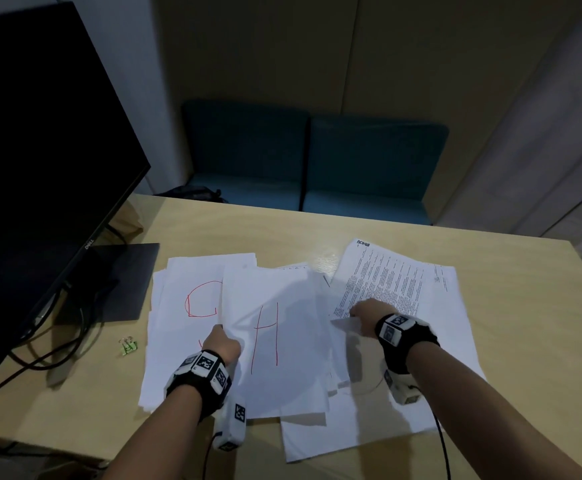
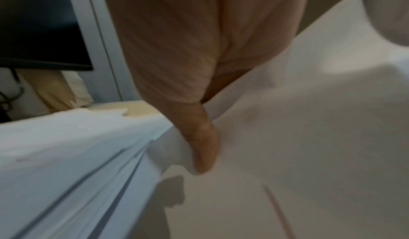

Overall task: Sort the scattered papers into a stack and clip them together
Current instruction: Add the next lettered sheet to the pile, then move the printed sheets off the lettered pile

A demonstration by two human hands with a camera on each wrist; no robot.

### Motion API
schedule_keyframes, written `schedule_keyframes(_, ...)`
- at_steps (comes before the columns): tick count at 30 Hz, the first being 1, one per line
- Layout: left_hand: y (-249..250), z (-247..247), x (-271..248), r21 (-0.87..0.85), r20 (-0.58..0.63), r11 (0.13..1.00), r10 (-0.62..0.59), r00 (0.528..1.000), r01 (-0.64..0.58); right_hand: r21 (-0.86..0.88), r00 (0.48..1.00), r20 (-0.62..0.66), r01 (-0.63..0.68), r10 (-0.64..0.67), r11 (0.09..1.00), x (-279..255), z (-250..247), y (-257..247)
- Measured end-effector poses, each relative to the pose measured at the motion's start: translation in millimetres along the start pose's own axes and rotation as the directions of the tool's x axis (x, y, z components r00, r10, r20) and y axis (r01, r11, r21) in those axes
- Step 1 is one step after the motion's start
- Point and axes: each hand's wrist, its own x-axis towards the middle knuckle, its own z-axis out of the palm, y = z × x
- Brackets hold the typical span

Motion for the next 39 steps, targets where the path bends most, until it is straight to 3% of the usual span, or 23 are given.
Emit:
schedule_keyframes(3,1.5,-2.6,-2.1,-0.002,0.016,1.000,-0.004,1.000,0.004,-0.140,0.986,-0.145,-0.098,0.078,0.985,-8.4,-36.0,0.0)
schedule_keyframes(5,1.4,-2.6,-1.7,0.009,0.028,1.000,-0.004,1.000,0.003,-0.176,0.940,-0.310,-0.206,0.144,0.963,-17.2,-67.6,2.1)
schedule_keyframes(7,1.6,-3.2,-2.7,0.005,0.031,1.000,-0.003,1.000,0.003,-0.147,0.844,-0.495,-0.314,0.205,0.938,-27.4,-99.8,4.8)
schedule_keyframes(9,1.8,-4.3,-4.7,-0.012,0.034,1.000,-0.013,0.999,0.014,-0.043,0.713,-0.660,-0.352,0.238,0.935,-38.5,-128.5,6.9)
schedule_keyframes(12,1.2,-6.2,-8.4,-0.043,0.066,0.999,-0.016,0.998,0.019,0.220,0.487,-0.819,-0.222,0.303,0.950,-60.3,-165.6,8.1)
schedule_keyframes(13,1.1,-6.2,-8.9,-0.059,0.077,0.998,-0.016,0.997,0.020,0.325,0.453,-0.820,-0.132,0.349,0.936,-67.9,-175.6,7.8)
schedule_keyframes(15,1.5,-6.5,-8.0,-0.100,0.083,0.995,-0.008,0.997,0.016,0.537,0.486,-0.750,0.050,0.450,0.842,-79.6,-187.0,5.3)
schedule_keyframes(18,5.6,-8.9,-10.4,-0.192,0.090,0.981,-0.017,0.996,0.034,0.720,0.611,-0.609,0.159,0.505,0.675,-71.5,-176.7,2.4)
schedule_keyframes(21,-1.8,-7.2,5.0,-0.353,0.157,0.932,-0.029,0.987,0.084,0.819,0.796,-0.384,0.058,0.469,0.571,-41.9,-127.3,-9.5)
schedule_keyframes(22,-19.8,0.8,35.1,-0.386,0.160,0.915,-0.058,0.985,0.117,0.827,0.847,-0.297,-0.002,0.441,0.562,-32.5,-105.7,-15.5)
schedule_keyframes(24,-26.8,3.2,45.8,-0.452,0.219,0.871,-0.100,0.971,0.192,0.815,0.908,-0.144,-0.116,0.392,0.567,-18.3,-64.3,-28.3)
schedule_keyframes(26,-1.6,-10.5,2.2,-0.484,0.272,0.847,-0.092,0.958,0.219,0.811,0.938,-0.032,-0.177,0.345,0.557,-11.0,-29.4,-39.8)
schedule_keyframes(28,14.2,-16.3,-23.0,-0.449,0.260,0.875,-0.065,0.963,0.180,0.827,0.952,0.028,-0.193,0.304,0.528,-8.9,-4.6,-52.8)
schedule_keyframes(32,8.0,-10.6,-12.3,-0.275,0.200,0.950,-0.097,0.975,0.150,0.858,0.967,0.151,-0.231,0.206,0.459,-12.8,18.1,-74.7)
schedule_keyframes(35,4.6,-8.6,-7.3,-0.092,0.164,0.989,-0.100,0.981,0.116,0.812,0.949,0.133,-0.270,0.286,0.518,-9.1,15.8,-62.4)
schedule_keyframes(37,4.8,-7.7,-6.1,-0.044,0.158,0.995,-0.082,0.984,0.090,0.754,0.889,0.106,-0.363,0.445,0.547,-3.6,14.3,-35.1)
schedule_keyframes(39,6.2,-8.0,-6.2,-0.014,0.150,0.997,-0.067,0.986,0.070,0.692,0.772,0.165,-0.534,0.614,0.486,-13.1,10.5,-9.0)
